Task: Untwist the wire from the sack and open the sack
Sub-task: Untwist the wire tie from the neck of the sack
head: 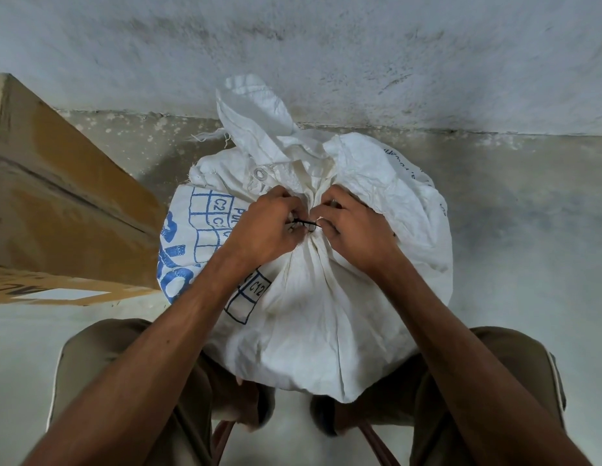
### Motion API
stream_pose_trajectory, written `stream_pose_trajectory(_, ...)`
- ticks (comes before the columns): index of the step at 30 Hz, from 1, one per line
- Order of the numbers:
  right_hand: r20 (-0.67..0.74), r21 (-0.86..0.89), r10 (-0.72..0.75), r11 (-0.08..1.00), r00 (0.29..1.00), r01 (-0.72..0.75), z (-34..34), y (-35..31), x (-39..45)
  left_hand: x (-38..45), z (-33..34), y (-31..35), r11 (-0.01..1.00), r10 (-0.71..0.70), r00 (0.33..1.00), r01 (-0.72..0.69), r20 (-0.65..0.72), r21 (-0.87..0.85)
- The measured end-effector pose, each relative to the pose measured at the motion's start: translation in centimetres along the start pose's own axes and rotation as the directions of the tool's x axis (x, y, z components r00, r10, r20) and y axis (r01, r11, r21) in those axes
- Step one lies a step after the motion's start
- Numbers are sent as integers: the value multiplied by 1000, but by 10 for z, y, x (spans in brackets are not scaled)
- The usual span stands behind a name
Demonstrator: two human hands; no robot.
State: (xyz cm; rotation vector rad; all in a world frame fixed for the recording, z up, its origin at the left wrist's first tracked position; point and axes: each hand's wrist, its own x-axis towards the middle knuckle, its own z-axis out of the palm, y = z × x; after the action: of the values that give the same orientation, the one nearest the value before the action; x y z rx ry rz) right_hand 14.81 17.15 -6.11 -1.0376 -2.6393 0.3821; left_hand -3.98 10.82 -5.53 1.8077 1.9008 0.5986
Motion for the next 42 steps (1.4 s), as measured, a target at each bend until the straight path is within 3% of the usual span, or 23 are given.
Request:
stream_pose_trajectory(9, -60, 231, 2, 973, 998, 12, 4, 13, 3, -3, 3, 5, 998, 5, 997, -1, -71, 60)
stream_pose_trajectory(15, -64, 231, -14, 973, 998, 28, 7, 14, 4, -4, 12, 14, 982, -19, 989, 47, -148, 185)
stream_pose_trajectory(24, -80, 209, -19, 977, 997, 35, 6, 12, 1, -7, 15, 19, 961, -9, 989, 49, -147, 271)
stream_pose_trajectory(36, -31, 43, -37, 998, 999, 38, 11, 1, 0, -3, 10, 10, 988, -12, 997, 23, -71, 153)
stream_pose_trajectory(42, -46, 73, -37, 997, 998, 40, 7, 6, 1, 0, 3, 7, 998, -22, 999, 25, -46, 62)
